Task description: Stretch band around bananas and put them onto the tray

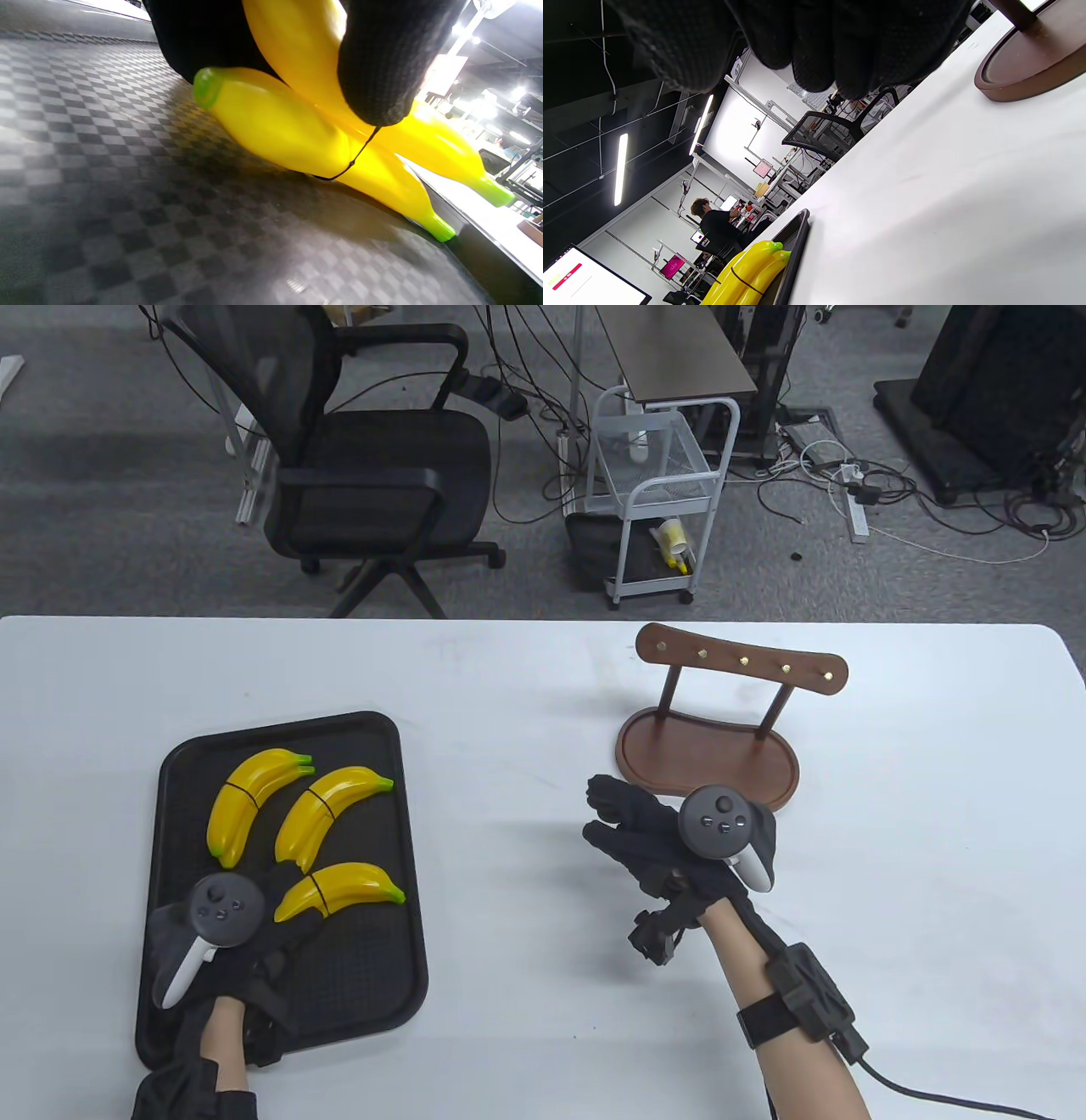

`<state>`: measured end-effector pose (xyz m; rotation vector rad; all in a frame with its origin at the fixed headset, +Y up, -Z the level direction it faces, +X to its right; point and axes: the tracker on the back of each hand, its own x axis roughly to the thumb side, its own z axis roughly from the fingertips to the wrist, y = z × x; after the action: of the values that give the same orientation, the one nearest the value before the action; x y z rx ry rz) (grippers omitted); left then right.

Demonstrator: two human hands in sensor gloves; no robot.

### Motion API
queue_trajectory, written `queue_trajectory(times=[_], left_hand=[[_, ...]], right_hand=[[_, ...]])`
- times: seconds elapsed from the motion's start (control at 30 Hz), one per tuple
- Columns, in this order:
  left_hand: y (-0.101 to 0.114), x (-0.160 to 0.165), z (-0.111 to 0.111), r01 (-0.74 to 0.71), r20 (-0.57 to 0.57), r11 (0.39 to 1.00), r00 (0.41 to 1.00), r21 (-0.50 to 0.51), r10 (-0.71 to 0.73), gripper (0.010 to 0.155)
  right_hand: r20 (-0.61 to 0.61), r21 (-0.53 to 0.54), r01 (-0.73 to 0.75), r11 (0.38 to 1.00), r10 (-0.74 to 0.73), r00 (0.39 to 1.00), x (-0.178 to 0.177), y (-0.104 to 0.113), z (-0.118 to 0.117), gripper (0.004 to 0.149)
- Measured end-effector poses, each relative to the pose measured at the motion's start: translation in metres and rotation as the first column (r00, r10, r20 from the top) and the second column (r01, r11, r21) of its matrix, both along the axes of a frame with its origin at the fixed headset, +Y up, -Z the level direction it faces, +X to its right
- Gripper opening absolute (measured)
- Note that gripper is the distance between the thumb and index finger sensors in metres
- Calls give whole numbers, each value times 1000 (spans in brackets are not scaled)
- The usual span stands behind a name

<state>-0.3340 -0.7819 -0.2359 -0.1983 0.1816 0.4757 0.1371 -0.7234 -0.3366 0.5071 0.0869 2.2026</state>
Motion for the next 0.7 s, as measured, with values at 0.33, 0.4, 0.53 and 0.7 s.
queue_trajectory(times=[0.33, 0.4, 0.53, 0.7], left_hand=[[5, -2, 2, -56, 2, 998, 998, 35, 56, 66], [9, -1, 2, -56, 5, 997, 998, 57, 56, 66], [19, 2, 3, -65, 14, 992, 998, 104, 63, 65], [32, 8, 1, -112, 38, 981, 994, 159, 107, 65]], right_hand=[[2, -3, -1, 1000, 1, 1000, 0, 0, 0, 66], [2, -4, -2, 1000, 2, 1000, 1, 0, 0, 66], [4, -5, 1, 1000, -1, 1000, 2, 0, 0, 66], [11, -5, 6, 1000, -6, 1000, 4, 0, -1, 66]])
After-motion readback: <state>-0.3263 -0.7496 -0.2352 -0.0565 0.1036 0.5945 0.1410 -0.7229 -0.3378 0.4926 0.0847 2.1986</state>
